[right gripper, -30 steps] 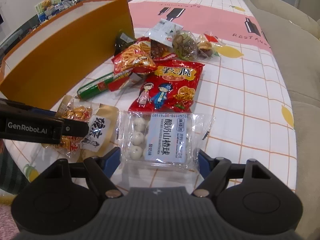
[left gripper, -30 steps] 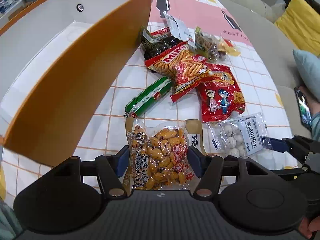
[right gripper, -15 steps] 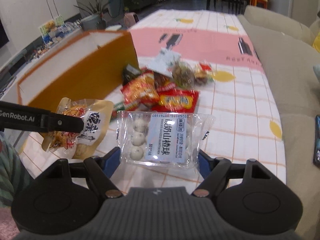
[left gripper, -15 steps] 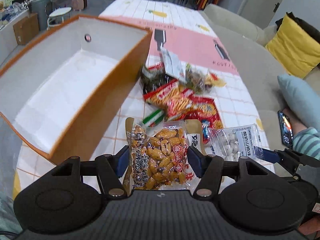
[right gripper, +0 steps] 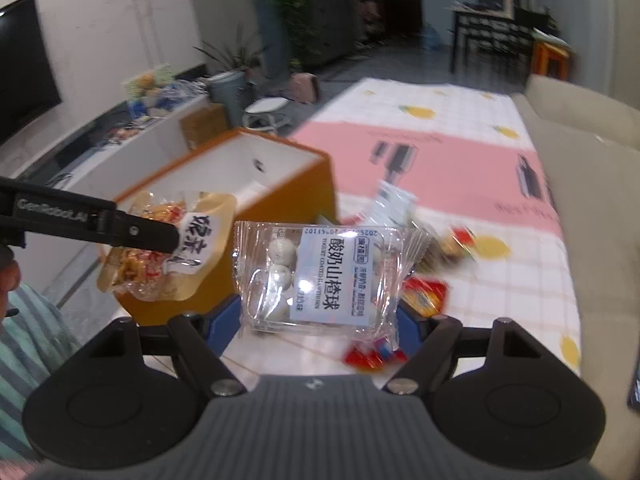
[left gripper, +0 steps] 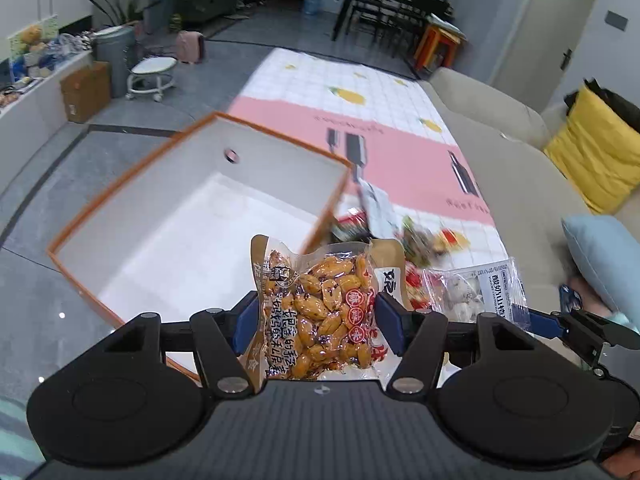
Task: Organize snacks
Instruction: 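Carry both packets over the orange box and open both tools to drop them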
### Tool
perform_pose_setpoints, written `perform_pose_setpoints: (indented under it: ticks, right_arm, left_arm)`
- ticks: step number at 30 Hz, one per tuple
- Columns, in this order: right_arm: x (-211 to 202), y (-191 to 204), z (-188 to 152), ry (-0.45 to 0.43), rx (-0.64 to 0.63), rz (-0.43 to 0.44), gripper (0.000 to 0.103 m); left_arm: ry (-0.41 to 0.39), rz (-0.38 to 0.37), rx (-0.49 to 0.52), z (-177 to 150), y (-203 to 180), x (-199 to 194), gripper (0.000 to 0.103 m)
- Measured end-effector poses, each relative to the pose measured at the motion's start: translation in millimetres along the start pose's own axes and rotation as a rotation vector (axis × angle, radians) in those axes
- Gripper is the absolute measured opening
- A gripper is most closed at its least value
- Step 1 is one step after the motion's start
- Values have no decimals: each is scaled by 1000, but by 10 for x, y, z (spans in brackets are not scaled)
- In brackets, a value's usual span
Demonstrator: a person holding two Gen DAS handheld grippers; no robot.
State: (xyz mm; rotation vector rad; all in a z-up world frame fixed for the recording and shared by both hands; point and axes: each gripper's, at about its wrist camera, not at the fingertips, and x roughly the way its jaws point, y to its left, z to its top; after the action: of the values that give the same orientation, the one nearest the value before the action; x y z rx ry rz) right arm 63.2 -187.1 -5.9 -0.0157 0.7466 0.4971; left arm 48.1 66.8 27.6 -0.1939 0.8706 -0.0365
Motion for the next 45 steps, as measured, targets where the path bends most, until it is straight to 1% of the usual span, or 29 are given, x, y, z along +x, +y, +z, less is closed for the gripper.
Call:
perform_pose_setpoints:
  ticks: [4, 7, 13, 16, 18, 20, 22, 27, 32, 37, 40, 45]
  right_arm:
    - [58, 250, 242, -25, -68, 53, 75]
    - [136, 464, 402, -32, -128, 81, 75]
    - [396, 789, 679, -9, -223, 115, 75]
    - [573, 893, 771, 17, -266, 123, 75]
    - [709, 942, 807, 39, -311, 113, 75]
    - [847, 995, 838, 59, -365, 97, 75]
    - [986, 1054, 868, 83, -416, 95, 75]
    - [1311, 1164, 896, 154, -544, 120, 75]
    - [1647, 1270, 885, 225, -663, 132, 75]
    - [1933, 1321, 847, 291, -746, 137, 75]
    - [2069, 1361, 798, 343, -768, 142, 76]
    - [2312, 1396, 767, 421, -804, 140, 76]
  left_arm:
    - [-20, 48, 10, 185, 171, -69, 71]
    - [-16, 84, 16, 330, 306, -79, 71]
    - [31, 139, 41, 589, 586, 55, 71]
    - [75, 156, 42, 653, 735, 176, 71]
    - [105, 174, 58, 683, 816, 279, 71]
    - [133, 203, 84, 694, 867, 370, 71]
    - [167, 217, 115, 686, 900, 501, 71]
    - [256, 230, 155, 632, 1007, 782, 71]
    - [320, 248, 210, 562, 1047, 987, 71]
    - [387, 266, 247, 495, 1061, 1193, 71]
    - [423, 273, 263, 445, 1063, 1287, 71]
    - [460, 283, 276, 413, 1055, 1365, 71]
